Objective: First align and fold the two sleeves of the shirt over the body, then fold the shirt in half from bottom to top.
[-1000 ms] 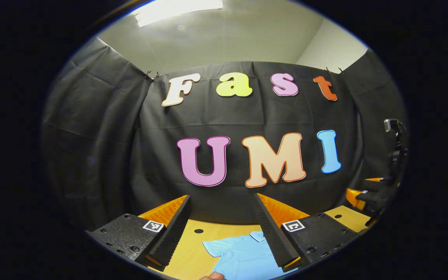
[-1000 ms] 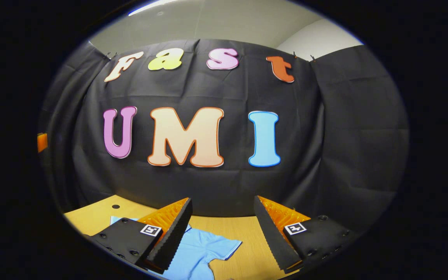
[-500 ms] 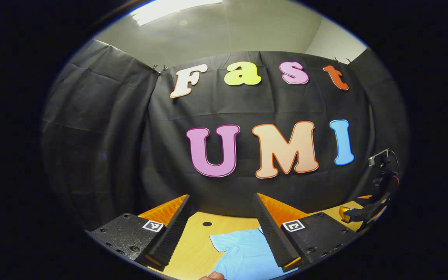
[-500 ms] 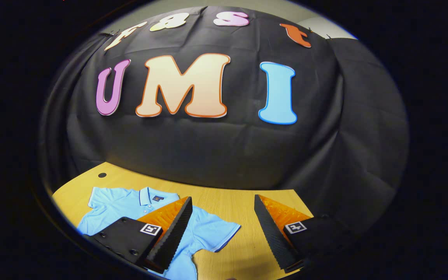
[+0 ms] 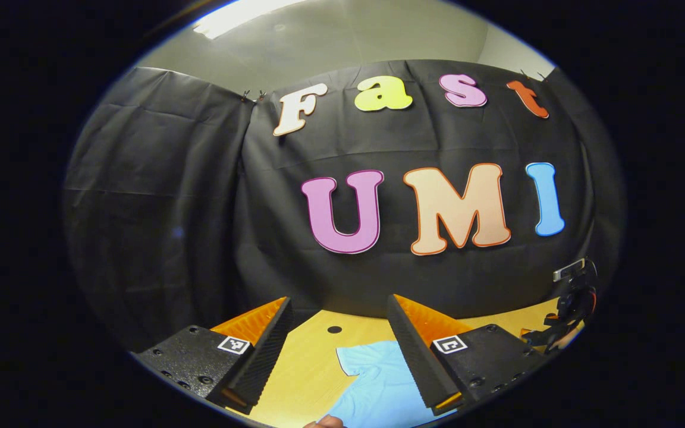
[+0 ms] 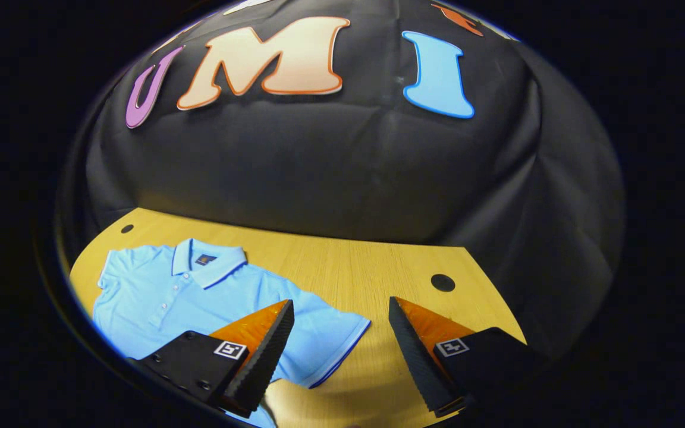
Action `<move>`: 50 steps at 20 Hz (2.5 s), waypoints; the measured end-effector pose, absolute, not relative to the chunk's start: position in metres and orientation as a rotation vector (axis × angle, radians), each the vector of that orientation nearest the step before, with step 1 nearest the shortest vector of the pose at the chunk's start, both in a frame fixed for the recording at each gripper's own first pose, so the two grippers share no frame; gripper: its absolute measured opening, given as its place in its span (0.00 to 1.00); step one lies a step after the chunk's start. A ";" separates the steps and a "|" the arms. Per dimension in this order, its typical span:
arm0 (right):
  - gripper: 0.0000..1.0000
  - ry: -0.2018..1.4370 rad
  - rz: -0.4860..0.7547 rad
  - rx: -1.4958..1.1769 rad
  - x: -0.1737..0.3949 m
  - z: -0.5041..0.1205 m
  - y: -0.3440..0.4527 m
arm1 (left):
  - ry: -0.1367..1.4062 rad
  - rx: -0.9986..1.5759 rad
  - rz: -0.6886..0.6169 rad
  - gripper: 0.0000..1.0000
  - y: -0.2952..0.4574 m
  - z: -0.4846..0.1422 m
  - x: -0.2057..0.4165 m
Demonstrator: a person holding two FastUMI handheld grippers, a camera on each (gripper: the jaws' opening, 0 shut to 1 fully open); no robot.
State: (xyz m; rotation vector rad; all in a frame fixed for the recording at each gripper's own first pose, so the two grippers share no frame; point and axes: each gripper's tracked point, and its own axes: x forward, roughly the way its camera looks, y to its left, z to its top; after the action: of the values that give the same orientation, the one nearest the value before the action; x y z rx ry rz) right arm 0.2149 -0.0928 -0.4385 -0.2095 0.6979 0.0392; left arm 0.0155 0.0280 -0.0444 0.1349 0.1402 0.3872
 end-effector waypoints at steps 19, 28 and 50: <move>0.60 0.899 0.058 -0.052 0.204 -0.530 -0.093 | 0.217 0.175 0.436 0.95 0.020 -0.063 0.011; 0.00 0.779 0.128 0.038 0.227 -0.480 -0.012 | 0.226 0.165 0.453 0.96 0.042 -0.068 0.003; 0.98 0.723 0.421 0.117 0.179 -0.409 0.111 | 0.257 0.077 0.381 0.95 0.071 -0.115 0.036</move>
State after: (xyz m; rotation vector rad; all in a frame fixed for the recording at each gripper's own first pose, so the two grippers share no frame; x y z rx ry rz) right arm 0.1786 0.1113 -0.4094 0.1166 0.7231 0.4209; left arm 0.0364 0.0713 -0.1151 0.0768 0.2567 0.3809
